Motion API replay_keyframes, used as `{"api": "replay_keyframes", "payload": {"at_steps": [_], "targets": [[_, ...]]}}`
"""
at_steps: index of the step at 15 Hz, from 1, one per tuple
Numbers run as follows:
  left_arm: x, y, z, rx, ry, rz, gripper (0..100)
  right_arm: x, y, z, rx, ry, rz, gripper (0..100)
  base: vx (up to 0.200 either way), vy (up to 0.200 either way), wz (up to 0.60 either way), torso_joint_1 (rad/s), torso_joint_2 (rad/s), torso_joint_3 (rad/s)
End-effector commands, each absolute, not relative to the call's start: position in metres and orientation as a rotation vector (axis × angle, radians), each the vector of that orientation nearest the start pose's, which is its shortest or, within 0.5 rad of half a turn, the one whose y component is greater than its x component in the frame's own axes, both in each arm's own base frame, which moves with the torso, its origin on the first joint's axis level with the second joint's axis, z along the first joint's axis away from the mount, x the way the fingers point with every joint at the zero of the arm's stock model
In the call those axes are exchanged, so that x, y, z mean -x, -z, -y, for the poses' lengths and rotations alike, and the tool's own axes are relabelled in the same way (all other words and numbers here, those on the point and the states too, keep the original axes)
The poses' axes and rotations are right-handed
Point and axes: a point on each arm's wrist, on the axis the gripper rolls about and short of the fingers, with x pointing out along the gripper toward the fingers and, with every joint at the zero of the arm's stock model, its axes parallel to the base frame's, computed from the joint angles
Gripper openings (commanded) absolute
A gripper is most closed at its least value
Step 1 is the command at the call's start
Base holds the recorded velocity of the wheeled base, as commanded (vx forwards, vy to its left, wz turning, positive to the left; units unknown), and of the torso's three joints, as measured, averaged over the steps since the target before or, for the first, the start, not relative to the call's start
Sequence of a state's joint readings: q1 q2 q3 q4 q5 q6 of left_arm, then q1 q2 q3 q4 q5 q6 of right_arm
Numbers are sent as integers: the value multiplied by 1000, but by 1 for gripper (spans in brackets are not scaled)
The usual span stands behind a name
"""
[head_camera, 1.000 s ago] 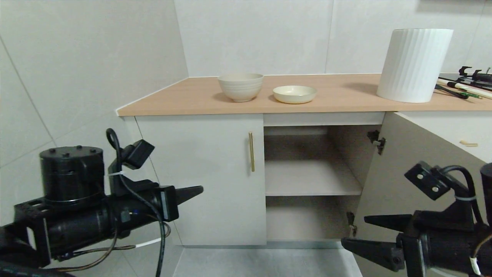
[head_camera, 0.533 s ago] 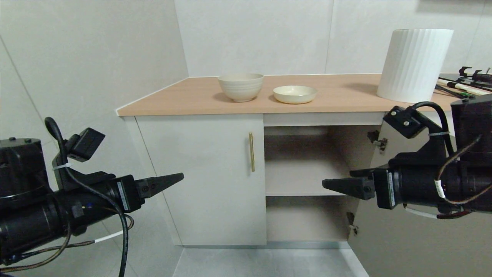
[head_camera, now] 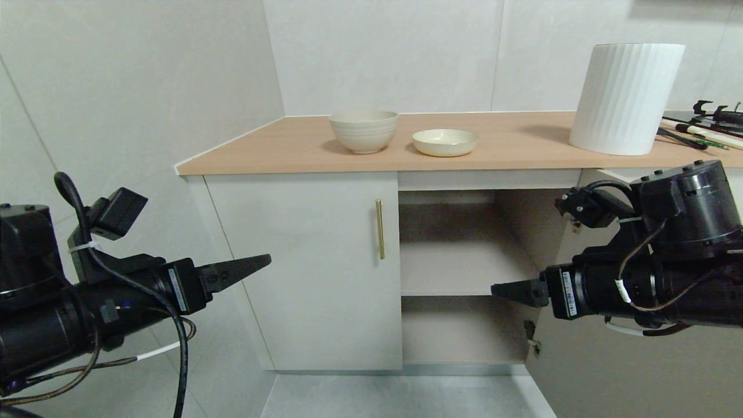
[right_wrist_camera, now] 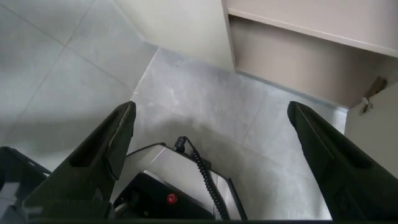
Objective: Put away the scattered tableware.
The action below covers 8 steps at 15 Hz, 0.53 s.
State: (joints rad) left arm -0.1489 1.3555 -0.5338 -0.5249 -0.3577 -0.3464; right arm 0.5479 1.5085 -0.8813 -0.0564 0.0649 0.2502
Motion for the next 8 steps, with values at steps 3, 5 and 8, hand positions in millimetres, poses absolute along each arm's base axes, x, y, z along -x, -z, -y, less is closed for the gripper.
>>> {"api": "replay_keyframes", "payload": {"at_steps": [3, 5, 8], "targets": [[-206, -189, 35, 370, 432, -373, 100, -203, -214, -126, -107, -529, -582, 100, 133, 0, 0, 5, 3, 0], [-205, -189, 35, 370, 433, -371, 100, -199, -216, -123, -106, -531, -574, 100, 200, 0, 0, 2, -2, 0], [-206, -189, 35, 370, 431, -371, 100, -199, -214, -124, -104, -534, -578, 100, 200, 0, 0, 4, 4, 4]]}}
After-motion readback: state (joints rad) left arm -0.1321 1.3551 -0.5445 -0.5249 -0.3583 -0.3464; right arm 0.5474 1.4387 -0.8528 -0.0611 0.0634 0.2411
